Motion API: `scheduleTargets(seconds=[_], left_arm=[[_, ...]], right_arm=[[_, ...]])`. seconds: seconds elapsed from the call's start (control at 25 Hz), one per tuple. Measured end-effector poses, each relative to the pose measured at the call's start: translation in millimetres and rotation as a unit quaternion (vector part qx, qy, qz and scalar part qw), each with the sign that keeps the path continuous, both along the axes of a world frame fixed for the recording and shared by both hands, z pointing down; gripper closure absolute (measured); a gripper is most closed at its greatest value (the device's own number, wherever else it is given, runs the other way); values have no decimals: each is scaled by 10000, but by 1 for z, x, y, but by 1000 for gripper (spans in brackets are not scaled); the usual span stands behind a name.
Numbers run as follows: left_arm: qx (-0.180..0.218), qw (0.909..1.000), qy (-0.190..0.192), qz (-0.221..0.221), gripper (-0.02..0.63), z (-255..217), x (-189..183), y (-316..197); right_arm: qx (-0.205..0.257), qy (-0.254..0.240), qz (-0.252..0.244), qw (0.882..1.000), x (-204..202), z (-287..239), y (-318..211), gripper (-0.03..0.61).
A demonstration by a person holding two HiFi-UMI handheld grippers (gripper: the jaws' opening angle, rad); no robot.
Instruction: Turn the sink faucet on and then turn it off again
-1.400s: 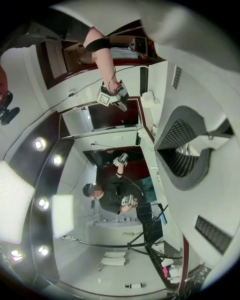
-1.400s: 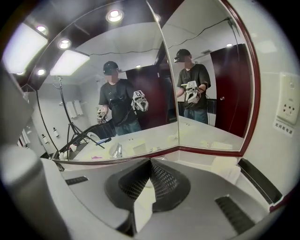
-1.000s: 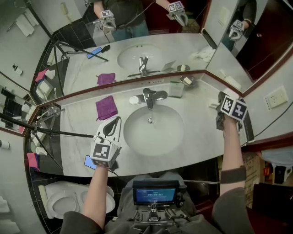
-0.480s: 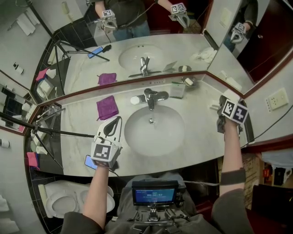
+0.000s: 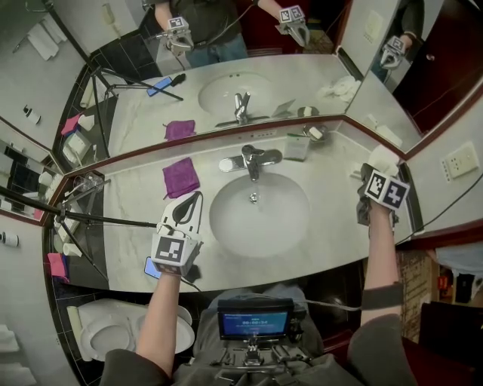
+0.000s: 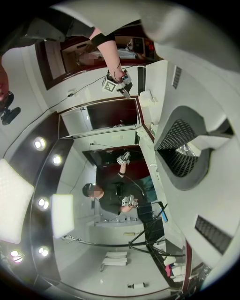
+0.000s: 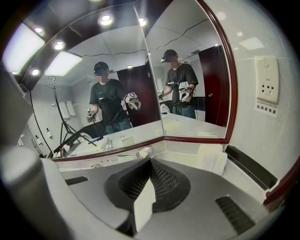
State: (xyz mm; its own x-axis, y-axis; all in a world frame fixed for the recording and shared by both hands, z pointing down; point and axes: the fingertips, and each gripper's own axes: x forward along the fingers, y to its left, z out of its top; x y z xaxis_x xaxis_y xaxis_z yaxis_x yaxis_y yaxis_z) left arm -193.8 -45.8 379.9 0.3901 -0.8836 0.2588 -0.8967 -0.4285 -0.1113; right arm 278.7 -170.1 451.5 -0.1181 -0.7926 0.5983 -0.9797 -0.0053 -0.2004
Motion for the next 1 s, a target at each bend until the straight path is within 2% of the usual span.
scheduleTargets(seconds=[0.24, 0.36, 0.52, 0.72, 0.88, 1.0], left_arm=[[-67, 9999, -97, 81, 600, 12, -1, -15], [-121, 9991, -192, 350, 517, 25, 6, -27], [-236, 9967, -471, 625, 468, 44, 21, -47], [-152, 9832, -1253, 1322, 411, 89, 39, -75], [-211, 9764, -1532, 1507, 361, 134, 46, -99], [-186, 9707, -1750, 1634, 359, 158, 55, -123]], right_arm=[[37, -34, -37, 10000, -2, -1, 8, 561], [102, -67, -94, 9999, -5, -3, 14, 561], [182, -109, -155, 9997, -8, -5, 25, 561], [207, -157, -167, 9995, -6, 1, 42, 561], [161, -225, -113, 9996, -1, 17, 54, 561], [98, -275, -93, 9995, -1, 34, 62, 561]])
